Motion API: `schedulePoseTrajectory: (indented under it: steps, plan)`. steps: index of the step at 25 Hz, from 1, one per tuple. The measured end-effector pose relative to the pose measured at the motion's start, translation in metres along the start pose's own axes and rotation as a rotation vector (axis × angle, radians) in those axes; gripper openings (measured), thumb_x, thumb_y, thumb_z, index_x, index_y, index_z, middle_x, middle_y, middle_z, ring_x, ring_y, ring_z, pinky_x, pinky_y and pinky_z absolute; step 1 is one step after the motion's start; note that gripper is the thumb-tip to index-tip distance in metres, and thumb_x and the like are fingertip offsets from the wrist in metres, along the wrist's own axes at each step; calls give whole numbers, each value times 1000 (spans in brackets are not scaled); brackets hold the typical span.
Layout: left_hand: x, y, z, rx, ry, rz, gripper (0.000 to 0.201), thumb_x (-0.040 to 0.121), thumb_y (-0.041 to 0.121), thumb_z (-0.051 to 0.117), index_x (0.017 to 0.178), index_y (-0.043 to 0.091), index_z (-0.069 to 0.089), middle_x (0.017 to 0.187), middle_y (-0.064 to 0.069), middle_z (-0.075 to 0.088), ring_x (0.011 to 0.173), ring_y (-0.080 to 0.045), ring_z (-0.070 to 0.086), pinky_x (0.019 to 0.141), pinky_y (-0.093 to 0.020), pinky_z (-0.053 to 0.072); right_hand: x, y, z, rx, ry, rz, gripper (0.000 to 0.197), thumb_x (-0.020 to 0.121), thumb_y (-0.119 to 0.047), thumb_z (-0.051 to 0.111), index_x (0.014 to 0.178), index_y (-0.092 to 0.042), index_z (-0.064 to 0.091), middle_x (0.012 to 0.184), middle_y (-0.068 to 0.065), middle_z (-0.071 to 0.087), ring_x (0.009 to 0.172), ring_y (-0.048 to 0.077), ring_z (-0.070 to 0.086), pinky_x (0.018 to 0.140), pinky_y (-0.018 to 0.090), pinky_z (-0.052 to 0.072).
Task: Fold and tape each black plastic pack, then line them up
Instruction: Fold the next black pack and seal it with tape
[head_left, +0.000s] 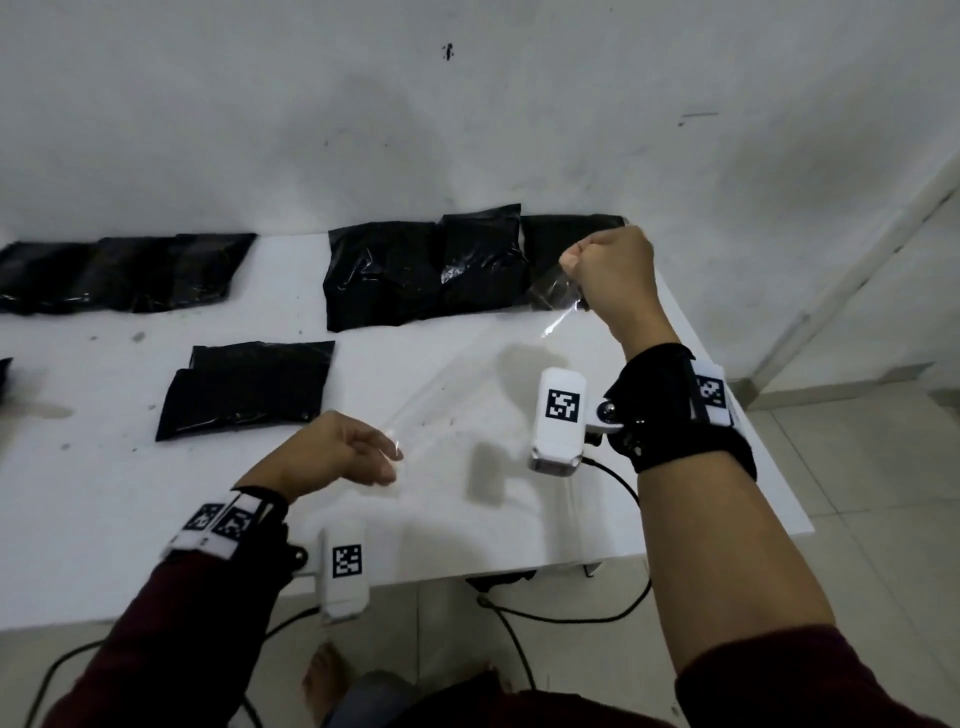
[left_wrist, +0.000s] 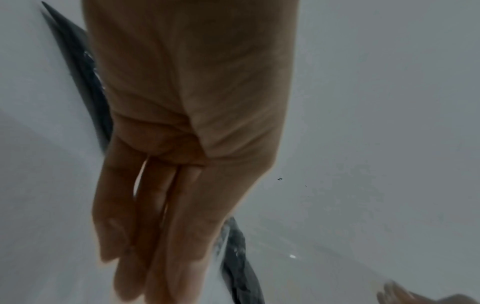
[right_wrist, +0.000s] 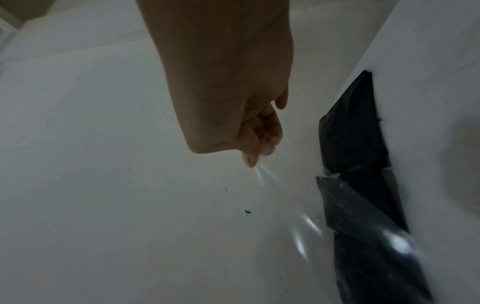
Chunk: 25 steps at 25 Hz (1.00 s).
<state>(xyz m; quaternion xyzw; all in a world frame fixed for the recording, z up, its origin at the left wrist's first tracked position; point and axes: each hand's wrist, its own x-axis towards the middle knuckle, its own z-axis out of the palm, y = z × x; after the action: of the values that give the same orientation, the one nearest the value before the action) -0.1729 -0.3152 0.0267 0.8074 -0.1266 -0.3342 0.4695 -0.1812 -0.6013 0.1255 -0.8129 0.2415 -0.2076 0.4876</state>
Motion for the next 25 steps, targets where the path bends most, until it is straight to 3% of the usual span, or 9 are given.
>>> schedulePoseTrajectory:
  steps: [4,6,7,10,13,15,20,22,25]
  plan:
    - [0,-12,-40,95,10,-24,26,71,10,73,96,16,69,78,-5,74,84,-13,68,85,-26,46,10,-7,11,38,28,33,20,61,-8,49,63,12,50,50,1,38,56,19,32,63,33,34]
    - [-7,-23,-62,88,31,-32,23,64,16,72,87,17,73,74,-7,73,79,-14,68,81,-26,47,20,-11,14,47,74,65,16,68,-1,51,56,-4,40,41,-10,27,52,13,23,56,30,25]
    - [-10,-30,-74,65,59,-28,16,62,16,72,77,17,74,71,-9,72,73,-14,67,76,-24,49,26,-13,15,49,81,86,18,73,0,53,60,-8,42,43,-10,30,50,12,24,53,29,26]
    - [-16,-46,-105,-59,122,-1,8,62,17,76,69,14,74,71,-9,71,72,-16,65,74,-28,51,40,-19,27,86,67,90,12,77,3,55,67,-4,52,46,-8,38,49,9,34,48,23,30]
    - [-4,-45,-122,-134,95,49,45,43,39,82,81,17,75,81,-7,70,80,-15,63,75,-26,50,41,-45,46,136,40,-1,13,76,5,56,72,17,58,50,3,40,52,14,35,46,21,27]
    - [12,-30,-126,-214,92,116,52,44,40,82,91,19,72,96,-8,70,90,-16,63,75,-25,51,38,-74,59,139,-13,-74,15,79,6,55,73,19,57,47,2,46,45,10,39,45,16,30]
    - [57,27,-110,-310,16,371,70,59,49,66,124,30,48,128,13,52,114,-4,51,85,-20,43,24,-134,78,79,-205,-246,24,80,4,58,60,-9,61,44,-9,56,45,5,48,49,10,37]
    - [69,47,-101,-452,9,375,62,69,45,56,127,30,44,132,13,47,117,-2,46,88,-23,39,16,-151,86,8,-273,-283,26,79,5,58,58,-10,61,48,-6,56,51,9,48,53,14,38]
    - [84,42,-100,-542,70,367,84,64,40,61,141,23,33,143,7,38,127,-9,38,103,-30,30,4,-173,97,-78,-310,-313,27,80,5,57,58,-12,59,54,-1,54,55,10,47,57,15,39]
